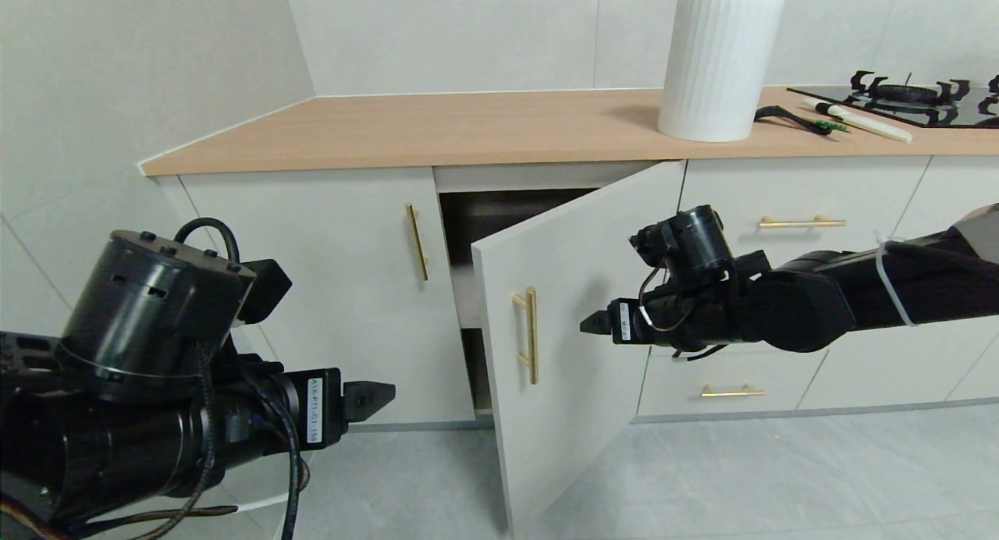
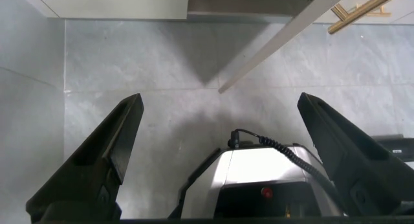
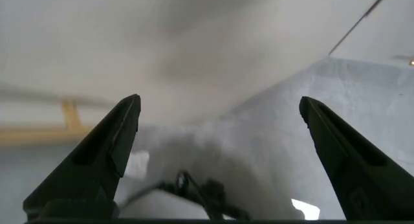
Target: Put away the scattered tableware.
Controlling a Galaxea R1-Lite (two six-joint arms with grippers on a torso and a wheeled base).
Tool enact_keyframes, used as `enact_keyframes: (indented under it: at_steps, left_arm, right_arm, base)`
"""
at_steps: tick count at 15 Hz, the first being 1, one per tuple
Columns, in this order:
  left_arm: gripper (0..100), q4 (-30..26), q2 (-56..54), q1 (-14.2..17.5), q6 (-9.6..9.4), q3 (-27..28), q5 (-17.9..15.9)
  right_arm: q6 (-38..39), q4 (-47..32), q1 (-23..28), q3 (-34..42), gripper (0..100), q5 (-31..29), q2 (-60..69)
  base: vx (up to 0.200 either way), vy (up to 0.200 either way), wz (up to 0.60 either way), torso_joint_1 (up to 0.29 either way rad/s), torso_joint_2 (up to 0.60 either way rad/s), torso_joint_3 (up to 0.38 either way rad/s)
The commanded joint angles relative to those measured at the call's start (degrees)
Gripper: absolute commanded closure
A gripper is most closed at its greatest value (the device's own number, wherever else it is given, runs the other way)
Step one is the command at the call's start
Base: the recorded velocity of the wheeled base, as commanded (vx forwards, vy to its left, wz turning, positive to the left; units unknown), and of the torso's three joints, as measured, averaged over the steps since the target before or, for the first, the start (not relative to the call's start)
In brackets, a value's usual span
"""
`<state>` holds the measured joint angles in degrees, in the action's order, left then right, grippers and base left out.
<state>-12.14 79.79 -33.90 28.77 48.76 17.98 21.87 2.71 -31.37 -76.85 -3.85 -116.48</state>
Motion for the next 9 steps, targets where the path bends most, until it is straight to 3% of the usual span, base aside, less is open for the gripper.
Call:
enact_keyframes:
  at_steps: [1, 4, 9]
  left_arm:
    - [0, 0.0, 0.2, 0.0, 0.06, 0.0, 0.0]
    - [0, -0.1, 0.1, 0.1, -0.03, -0.1, 0.0]
    - [0, 0.0, 0.3, 0.1, -0.03, 0.0, 0.0]
  right_arm:
    - [1.4, 2.0, 0.0, -0.2, 0, -1.3, -2.2]
    - [2.6, 3.3, 0.0, -0.8, 0, -1.7, -2.9]
    - [5.5, 3.3, -0.2, -2.1, 0, -1.7, -4.2]
  base:
    - [0.000, 0.000, 0.00, 0.000, 0.00, 0.000]
    - [0.000, 0.000, 0.00, 0.000, 0.00, 0.000]
    - [0.200, 0.000, 0.00, -0.002, 0.00, 0.000]
